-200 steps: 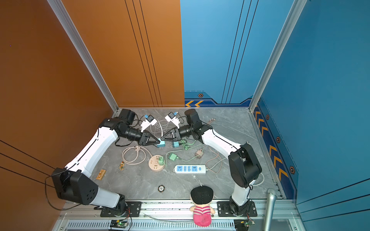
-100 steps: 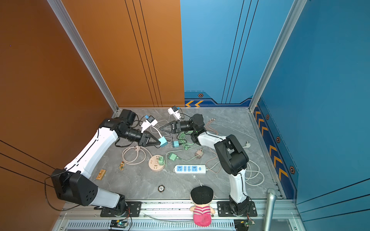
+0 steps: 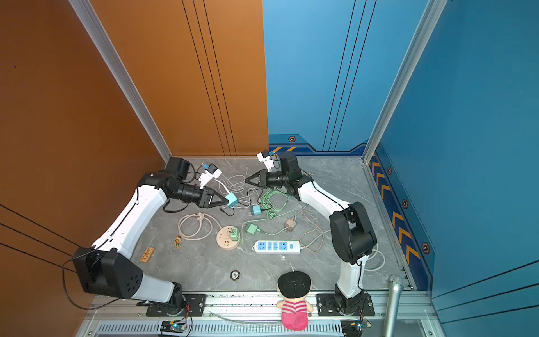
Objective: Insert the plug
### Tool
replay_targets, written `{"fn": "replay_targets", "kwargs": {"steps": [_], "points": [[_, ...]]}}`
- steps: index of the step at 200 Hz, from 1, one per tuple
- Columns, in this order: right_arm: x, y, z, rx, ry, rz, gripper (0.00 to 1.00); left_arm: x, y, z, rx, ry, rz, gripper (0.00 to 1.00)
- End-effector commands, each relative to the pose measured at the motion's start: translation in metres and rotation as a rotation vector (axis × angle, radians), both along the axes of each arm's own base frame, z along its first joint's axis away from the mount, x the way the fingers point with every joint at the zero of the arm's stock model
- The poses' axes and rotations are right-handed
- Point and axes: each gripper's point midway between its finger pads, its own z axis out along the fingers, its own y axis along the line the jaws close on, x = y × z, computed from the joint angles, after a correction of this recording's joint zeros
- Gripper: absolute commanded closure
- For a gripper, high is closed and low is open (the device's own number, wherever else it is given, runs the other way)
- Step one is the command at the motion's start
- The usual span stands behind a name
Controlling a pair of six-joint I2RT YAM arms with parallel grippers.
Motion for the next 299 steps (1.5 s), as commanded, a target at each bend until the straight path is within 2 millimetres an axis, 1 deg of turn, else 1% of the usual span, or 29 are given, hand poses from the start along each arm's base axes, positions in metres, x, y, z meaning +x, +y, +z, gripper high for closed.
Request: {"fn": "replay_targets", "kwargs": {"steps": [1,9,24,42,54,63,87,95,102,112,114,122,130,147,161,175,221,245,277,299], "points": [[-0.029,-0.018,-0.050,-0.233,0.040,0.041,0.92,0.004,0.003,0.013,-0.004,-0.043,0.015,0.91],[-0.035,-0.016,-0.049,-0.227,0.034,0.057,0.87,0.004,0.003,0.013,-0.002,-0.046,0.016,0.91],[-0.051,-0.008,-0.036,-0.178,-0.017,0.109,0.81,0.004,0.006,0.014,0.004,-0.055,0.029,0.91],[-0.088,-0.003,-0.019,-0.136,-0.149,0.226,0.66,0.007,0.011,0.018,-0.007,-0.073,0.051,0.91],[-0.103,-0.005,-0.012,-0.111,-0.236,0.252,0.60,0.005,0.012,0.023,-0.024,-0.085,0.054,0.91],[-0.105,-0.009,-0.008,-0.082,-0.259,0.240,0.55,0.004,0.012,0.026,-0.032,-0.090,0.051,0.91],[-0.091,-0.010,0.000,0.053,-0.222,0.169,0.47,0.003,0.011,0.031,-0.046,-0.106,0.052,0.91],[-0.087,-0.006,0.006,0.126,-0.212,0.153,0.45,0.003,0.009,0.033,-0.048,-0.108,0.053,0.91],[-0.085,-0.003,0.017,0.207,-0.219,0.137,0.43,0.003,0.008,0.034,-0.051,-0.112,0.054,0.91],[-0.081,-0.001,0.028,0.316,-0.212,0.095,0.42,0.002,0.007,0.036,-0.053,-0.117,0.058,0.91],[-0.081,0.000,0.033,0.343,-0.226,0.091,0.42,0.002,0.007,0.036,-0.055,-0.116,0.058,0.91],[-0.082,0.002,0.043,0.425,-0.235,0.080,0.42,0.001,0.006,0.039,-0.059,-0.123,0.059,0.91],[-0.082,0.007,0.047,0.469,-0.223,0.075,0.42,0.001,0.006,0.041,-0.065,-0.130,0.060,0.91],[-0.080,0.019,0.043,0.478,-0.215,0.065,0.42,-0.001,0.003,0.044,-0.079,-0.134,0.055,0.91],[-0.082,0.026,0.041,0.471,-0.231,0.062,0.42,-0.003,0.001,0.044,-0.075,-0.134,0.052,0.91],[-0.081,0.027,0.044,0.479,-0.236,0.059,0.42,-0.003,0.002,0.042,-0.073,-0.129,0.056,0.91],[-0.086,0.020,0.054,0.529,-0.257,0.045,0.42,0.001,0.001,0.036,-0.072,-0.109,0.065,0.91],[-0.087,0.025,0.050,0.537,-0.249,0.052,0.42,0.001,-0.001,0.037,-0.080,-0.106,0.054,0.91],[-0.090,0.036,0.054,0.573,-0.230,0.078,0.45,-0.001,-0.004,0.038,-0.087,-0.106,0.044,0.91],[-0.091,0.042,0.048,0.544,-0.219,0.088,0.47,-0.003,-0.007,0.037,-0.089,-0.101,0.036,0.91]]}}
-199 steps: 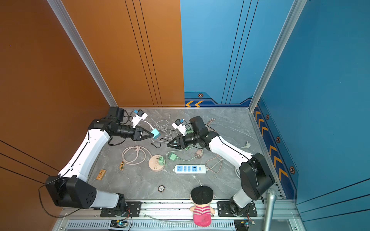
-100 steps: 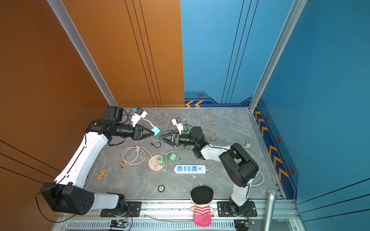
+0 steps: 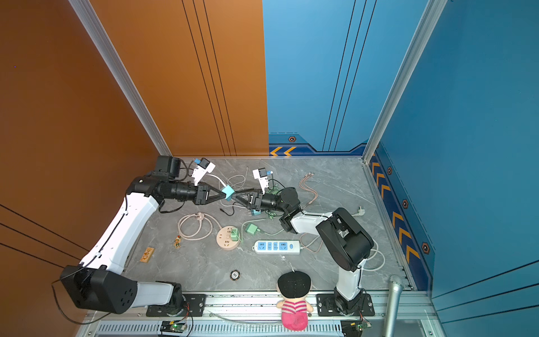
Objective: Insert the plug
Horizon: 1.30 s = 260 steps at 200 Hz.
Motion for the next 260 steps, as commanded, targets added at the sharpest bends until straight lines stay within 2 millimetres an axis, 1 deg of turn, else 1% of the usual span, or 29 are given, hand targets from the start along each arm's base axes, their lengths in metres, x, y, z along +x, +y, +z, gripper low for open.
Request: {"fn": "replay_targets", "kwargs": {"steps": [1,15,35,48,62,77,96,105,118,133,153,162,179,202,223,225,229,260], "points": [[-0.003,0.006,0.012,0.026,-0.023,0.014,0.47,-0.005,-0.008,0.003,-0.030,0.002,-0.035,0.91],[-0.002,0.007,0.010,0.020,-0.021,0.011,0.50,-0.006,-0.011,0.002,-0.030,0.001,-0.042,0.91],[-0.001,0.006,0.013,0.036,-0.021,0.008,0.53,-0.008,-0.013,0.001,-0.030,0.006,-0.050,0.91],[-0.001,0.007,0.015,0.039,-0.018,0.010,0.62,-0.009,-0.014,0.000,-0.028,0.005,-0.052,0.91],[0.001,0.007,0.012,0.036,-0.010,0.007,0.75,-0.009,-0.014,0.000,-0.028,0.008,-0.052,0.91],[0.000,0.006,0.015,0.060,-0.005,0.014,0.88,-0.010,-0.014,0.001,-0.028,0.002,-0.052,0.91],[-0.001,0.005,0.020,0.075,0.001,0.024,1.00,-0.011,-0.015,0.001,-0.029,0.003,-0.057,0.91],[-0.002,0.004,0.020,0.075,-0.002,0.024,1.00,-0.011,-0.016,0.001,-0.030,0.004,-0.059,0.90],[-0.003,0.004,0.021,0.074,0.000,0.024,1.00,-0.012,-0.017,0.000,-0.032,0.007,-0.065,0.83],[-0.003,0.003,0.021,0.076,0.003,0.023,1.00,-0.013,-0.017,0.001,-0.033,0.004,-0.064,0.70],[-0.007,0.003,0.021,0.064,0.004,0.044,1.00,-0.013,-0.013,0.008,-0.045,-0.010,-0.054,0.42],[-0.010,0.004,0.021,0.056,-0.001,0.061,1.00,-0.013,-0.009,0.013,-0.059,-0.016,-0.044,0.37],[-0.014,0.004,0.020,0.041,-0.005,0.077,1.00,-0.016,-0.004,0.026,-0.112,-0.030,-0.047,0.36],[-0.017,0.003,0.020,0.036,-0.012,0.083,1.00,-0.015,-0.001,0.030,-0.108,-0.048,-0.037,0.35],[-0.016,0.005,0.020,0.020,-0.017,0.086,1.00,-0.011,-0.003,0.027,-0.110,-0.025,-0.036,0.35],[-0.025,0.011,0.019,0.019,-0.017,0.108,1.00,-0.011,-0.003,0.026,-0.110,-0.022,-0.036,0.35],[-0.028,0.014,0.020,0.018,-0.019,0.117,1.00,-0.010,-0.003,0.026,-0.110,-0.019,-0.037,0.35],[-0.032,0.018,0.022,0.014,-0.025,0.134,1.00,-0.011,-0.011,0.020,-0.106,-0.003,-0.065,0.38]]}}
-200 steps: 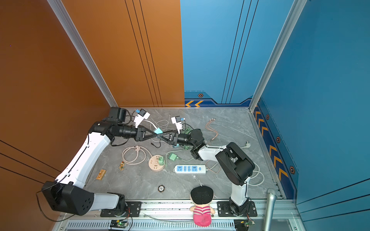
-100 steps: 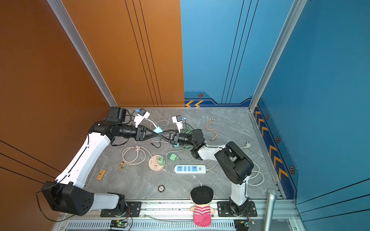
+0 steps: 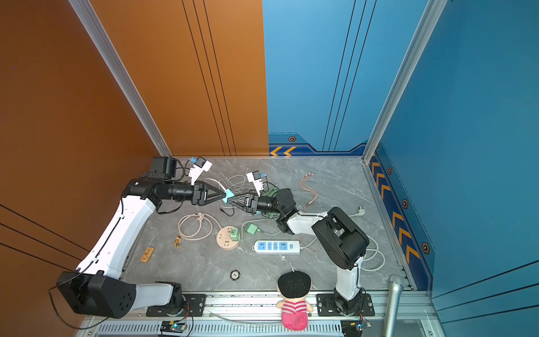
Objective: Insert the plug
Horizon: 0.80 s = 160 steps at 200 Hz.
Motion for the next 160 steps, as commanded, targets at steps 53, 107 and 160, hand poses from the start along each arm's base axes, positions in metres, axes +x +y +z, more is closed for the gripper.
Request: {"fn": "replay_targets", "kwargs": {"steps": [53,107,160], "points": [[-0.009,-0.002,0.030,0.038,-0.089,0.025,1.00,-0.014,-0.015,-0.009,0.035,0.027,-0.080,0.51],[0.003,-0.013,0.029,0.023,-0.089,0.019,1.00,-0.016,-0.010,-0.017,0.066,0.043,-0.068,0.72],[0.007,-0.019,0.023,0.021,-0.081,-0.011,1.00,-0.023,-0.016,-0.015,0.044,0.059,-0.109,0.61]]}}
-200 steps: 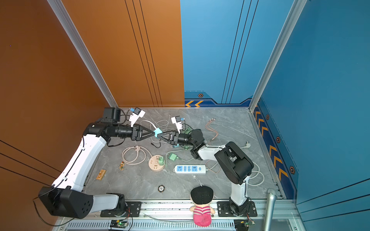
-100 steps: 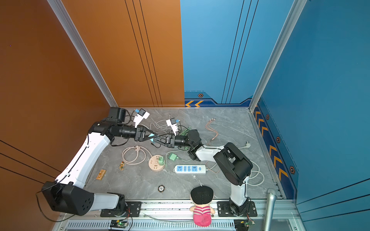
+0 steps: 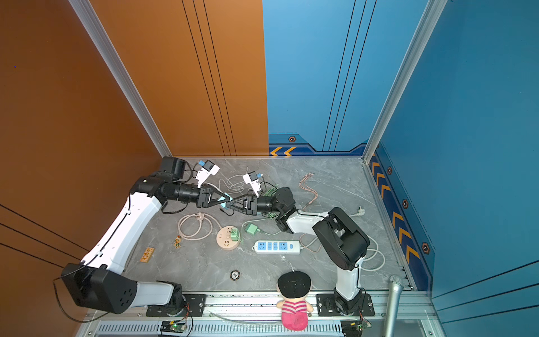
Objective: Insert the plug
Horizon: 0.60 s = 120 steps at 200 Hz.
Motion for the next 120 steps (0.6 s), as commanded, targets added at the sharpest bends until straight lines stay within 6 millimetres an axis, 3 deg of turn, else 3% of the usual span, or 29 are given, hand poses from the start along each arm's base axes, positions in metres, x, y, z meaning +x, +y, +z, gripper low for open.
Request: {"fn": "replay_targets", "kwargs": {"steps": [1,49,120], "points": [[0.017,-0.016,0.020,0.042,-0.030,-0.087,1.00,-0.013,-0.002,-0.003,0.011,0.044,-0.032,0.60],[0.018,-0.019,0.019,0.016,-0.043,-0.066,1.00,-0.027,0.000,-0.005,0.042,0.054,-0.065,0.59],[-0.005,-0.005,0.006,-0.067,-0.075,0.007,1.00,-0.013,0.003,-0.005,0.076,0.050,-0.042,0.53]]}}
